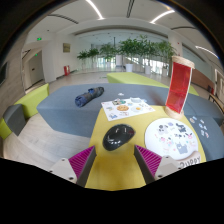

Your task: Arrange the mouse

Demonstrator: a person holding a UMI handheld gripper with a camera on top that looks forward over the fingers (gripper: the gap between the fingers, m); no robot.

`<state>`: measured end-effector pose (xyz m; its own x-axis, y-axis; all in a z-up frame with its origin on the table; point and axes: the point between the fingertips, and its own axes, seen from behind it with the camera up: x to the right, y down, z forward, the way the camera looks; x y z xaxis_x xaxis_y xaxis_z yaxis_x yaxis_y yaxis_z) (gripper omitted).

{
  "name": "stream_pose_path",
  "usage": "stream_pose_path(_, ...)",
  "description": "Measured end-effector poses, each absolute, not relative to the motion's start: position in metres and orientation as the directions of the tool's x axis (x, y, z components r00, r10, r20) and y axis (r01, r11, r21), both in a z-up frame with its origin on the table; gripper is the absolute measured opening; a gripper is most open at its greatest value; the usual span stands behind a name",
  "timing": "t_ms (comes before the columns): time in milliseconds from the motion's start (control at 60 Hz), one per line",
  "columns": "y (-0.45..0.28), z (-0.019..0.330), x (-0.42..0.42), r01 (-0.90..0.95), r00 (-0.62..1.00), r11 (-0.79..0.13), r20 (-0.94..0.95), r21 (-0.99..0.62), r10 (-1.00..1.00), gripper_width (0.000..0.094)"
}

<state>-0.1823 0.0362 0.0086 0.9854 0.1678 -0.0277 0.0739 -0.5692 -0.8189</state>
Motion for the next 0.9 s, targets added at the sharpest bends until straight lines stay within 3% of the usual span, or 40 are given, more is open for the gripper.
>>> stream_pose_path(400, 0.114, -0.005, -0.194, 0.063, 0.989, -0.581, -0.027, -0.812, 0.145, 0.0819)
stream_pose_path(450, 0.119, -0.009, -0.197, 0.067, 0.989, -0.586, -0.022, -0.808, 0.144, 0.0765)
stream_pose_path(500, 0.123, -0.013, -0.194, 0.087, 0.991, -0.586, 0.009, -0.806, 0.135, 0.0600)
stream_pose_path(700, 0.110, -0.011, -0.206, 0.066, 0.986, -0.605, -0.041, -0.793, 0.162, 0.0467)
stream_pose_path(750, 0.102, 0.008, -0.218, 0.027, 0.973, -0.601, -0.116, -0.799, 0.198, 0.0451)
stream_pose_path(900, 0.108, 0.113, -0.165, 0.071, 0.979, -0.436, -0.021, -0.897, 0.202, 0.0434)
